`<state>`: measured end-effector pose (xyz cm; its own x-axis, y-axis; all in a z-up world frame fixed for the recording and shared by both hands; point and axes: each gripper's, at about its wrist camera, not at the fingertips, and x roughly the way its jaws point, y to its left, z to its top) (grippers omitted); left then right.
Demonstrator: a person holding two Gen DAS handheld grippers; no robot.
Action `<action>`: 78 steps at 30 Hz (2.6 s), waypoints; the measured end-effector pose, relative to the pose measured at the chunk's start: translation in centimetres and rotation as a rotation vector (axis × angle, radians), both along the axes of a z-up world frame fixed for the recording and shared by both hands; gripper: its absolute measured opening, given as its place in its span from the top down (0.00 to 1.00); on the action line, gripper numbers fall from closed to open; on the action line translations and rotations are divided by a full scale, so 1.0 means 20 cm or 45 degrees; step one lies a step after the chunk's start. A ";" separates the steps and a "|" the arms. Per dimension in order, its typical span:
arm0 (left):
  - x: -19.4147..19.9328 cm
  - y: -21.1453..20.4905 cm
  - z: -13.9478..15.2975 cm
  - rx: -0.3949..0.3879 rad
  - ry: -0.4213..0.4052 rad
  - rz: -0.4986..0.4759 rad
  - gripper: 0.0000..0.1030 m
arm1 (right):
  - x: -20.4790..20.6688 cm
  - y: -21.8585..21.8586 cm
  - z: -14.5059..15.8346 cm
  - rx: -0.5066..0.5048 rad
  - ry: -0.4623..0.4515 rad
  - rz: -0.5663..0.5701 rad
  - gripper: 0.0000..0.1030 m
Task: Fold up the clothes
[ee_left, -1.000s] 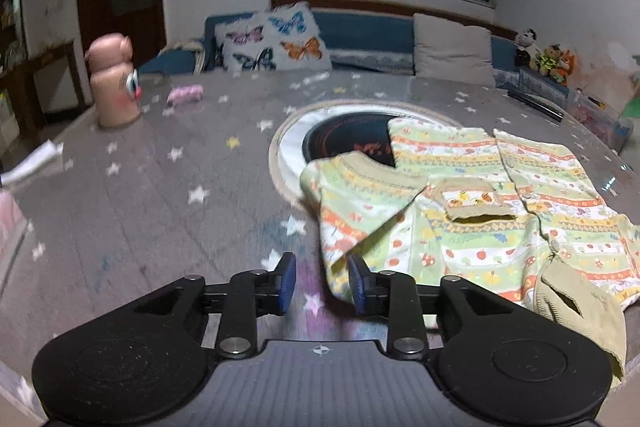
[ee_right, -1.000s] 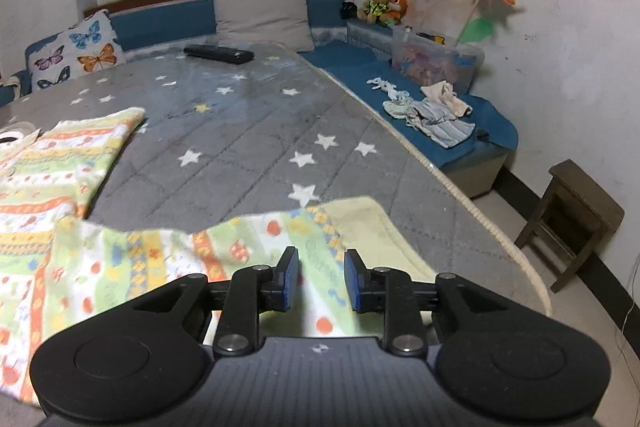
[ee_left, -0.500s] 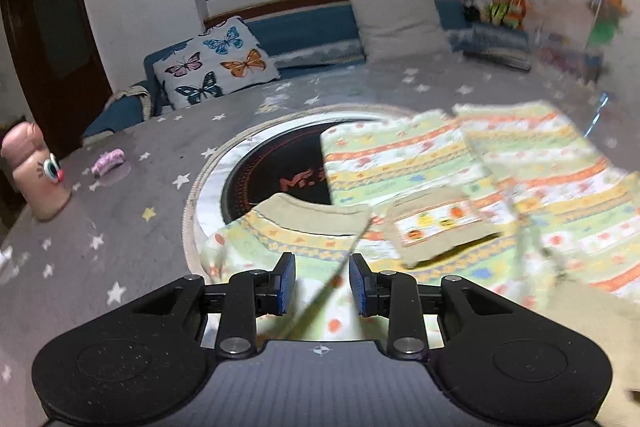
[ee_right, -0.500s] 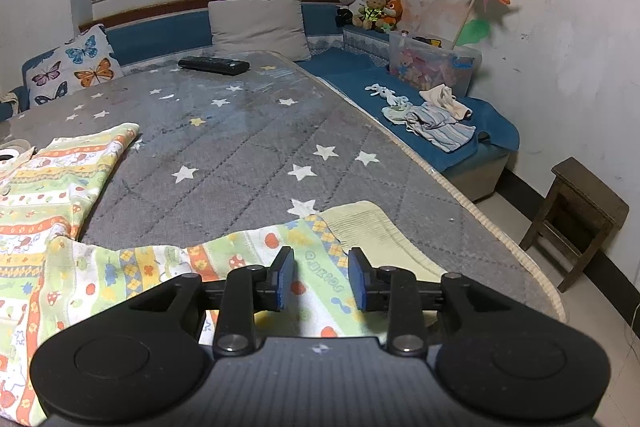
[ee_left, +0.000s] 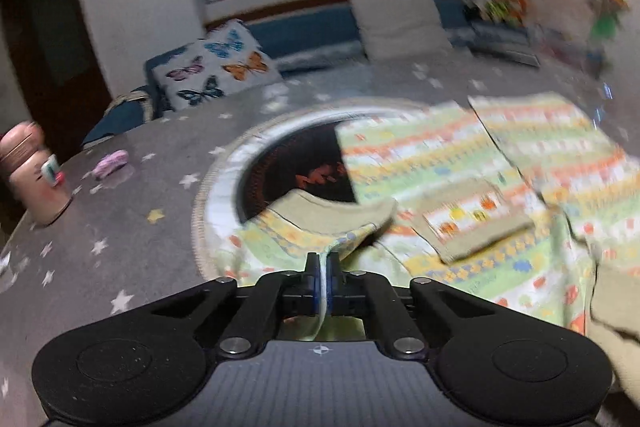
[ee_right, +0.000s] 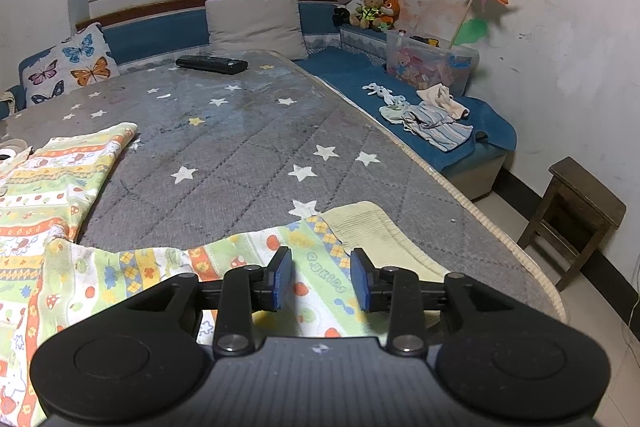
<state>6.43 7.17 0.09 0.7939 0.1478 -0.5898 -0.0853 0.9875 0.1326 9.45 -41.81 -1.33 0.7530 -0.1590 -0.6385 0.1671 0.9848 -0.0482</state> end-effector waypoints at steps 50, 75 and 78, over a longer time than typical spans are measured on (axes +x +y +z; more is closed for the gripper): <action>-0.23 0.63 -0.03 0.068 0.002 0.679 0.27 | 0.03 0.04 0.01 -0.022 0.032 -0.033 0.63; -0.30 0.45 0.04 -0.035 -0.035 0.531 0.39 | 0.06 0.07 0.02 -0.048 0.045 -0.024 0.56; -0.26 0.42 -0.02 -0.016 -0.004 0.496 0.48 | 0.05 0.06 0.02 -0.044 0.044 -0.021 0.55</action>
